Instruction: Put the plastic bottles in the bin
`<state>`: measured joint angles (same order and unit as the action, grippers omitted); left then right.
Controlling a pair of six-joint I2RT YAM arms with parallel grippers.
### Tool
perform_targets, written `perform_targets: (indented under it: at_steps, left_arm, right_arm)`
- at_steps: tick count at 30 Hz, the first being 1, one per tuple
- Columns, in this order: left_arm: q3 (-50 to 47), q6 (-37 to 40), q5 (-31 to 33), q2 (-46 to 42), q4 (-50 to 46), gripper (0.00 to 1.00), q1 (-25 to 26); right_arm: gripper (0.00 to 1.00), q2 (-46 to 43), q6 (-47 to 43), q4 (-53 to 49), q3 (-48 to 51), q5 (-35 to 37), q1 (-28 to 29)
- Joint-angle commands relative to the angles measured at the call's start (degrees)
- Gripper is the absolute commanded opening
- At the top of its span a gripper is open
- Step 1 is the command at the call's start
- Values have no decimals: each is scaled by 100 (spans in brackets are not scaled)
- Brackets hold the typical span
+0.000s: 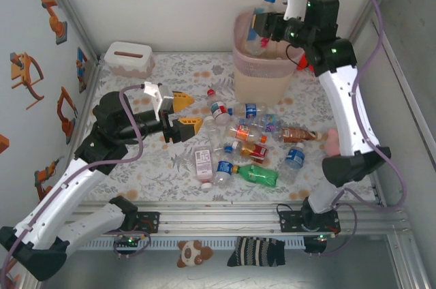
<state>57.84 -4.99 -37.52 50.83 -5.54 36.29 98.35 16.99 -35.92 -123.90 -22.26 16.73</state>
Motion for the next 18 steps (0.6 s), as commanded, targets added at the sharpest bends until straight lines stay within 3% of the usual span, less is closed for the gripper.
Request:
perform_targets:
  at_steps: [1, 9, 18]
  left_arm:
    - [-87, 149, 119, -133, -46, 76, -38]
    - [-299, 97, 339, -176, 44, 76, -61]
    - [-601, 56, 548, -160, 45, 76, -79]
  right_arm:
    - [41, 399, 47, -669, -655, 898, -112]
    - [40, 1516, 72, -1143, -1578, 1313, -301]
    - [40, 2371, -43, -1041, -1820, 1489, -306]
